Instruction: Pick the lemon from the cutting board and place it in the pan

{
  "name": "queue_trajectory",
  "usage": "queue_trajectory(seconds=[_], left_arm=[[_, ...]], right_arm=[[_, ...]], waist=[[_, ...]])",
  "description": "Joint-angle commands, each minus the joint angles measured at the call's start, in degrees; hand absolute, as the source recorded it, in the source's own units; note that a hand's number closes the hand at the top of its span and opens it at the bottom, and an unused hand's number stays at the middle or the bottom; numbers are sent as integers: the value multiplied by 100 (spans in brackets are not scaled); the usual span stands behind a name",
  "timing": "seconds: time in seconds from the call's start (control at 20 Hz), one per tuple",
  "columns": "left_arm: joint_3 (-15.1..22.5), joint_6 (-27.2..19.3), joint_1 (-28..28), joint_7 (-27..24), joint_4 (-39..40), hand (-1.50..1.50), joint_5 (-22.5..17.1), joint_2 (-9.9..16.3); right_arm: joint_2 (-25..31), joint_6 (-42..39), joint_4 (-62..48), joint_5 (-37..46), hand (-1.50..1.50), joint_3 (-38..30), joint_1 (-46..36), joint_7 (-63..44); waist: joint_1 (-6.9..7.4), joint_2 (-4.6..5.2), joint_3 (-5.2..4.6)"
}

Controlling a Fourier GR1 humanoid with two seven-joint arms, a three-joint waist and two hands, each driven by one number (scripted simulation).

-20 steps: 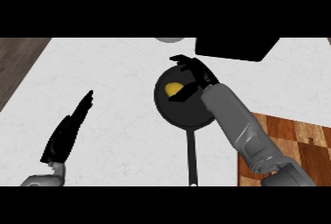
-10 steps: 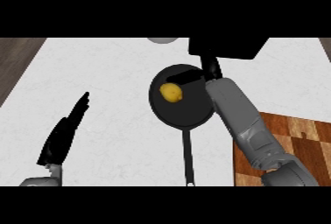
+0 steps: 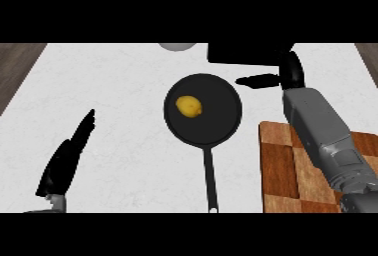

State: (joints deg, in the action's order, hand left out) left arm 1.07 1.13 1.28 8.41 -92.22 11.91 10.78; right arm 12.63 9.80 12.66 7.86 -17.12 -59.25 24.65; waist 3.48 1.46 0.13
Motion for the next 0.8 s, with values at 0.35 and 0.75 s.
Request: queue_trajectory(seconds=[0.35,0.75], left_arm=[[-96,-2,6,-122,62,0,-36,-24],[-200,101,-158,-169,251,0,-86,35]], right_arm=[[1635,-1276,-297,-31,-150,-196,406,712],[2028,-2020,-468,15,-150,-195,640,1056]], waist=[[-7,1,7],[-38,5,8]])
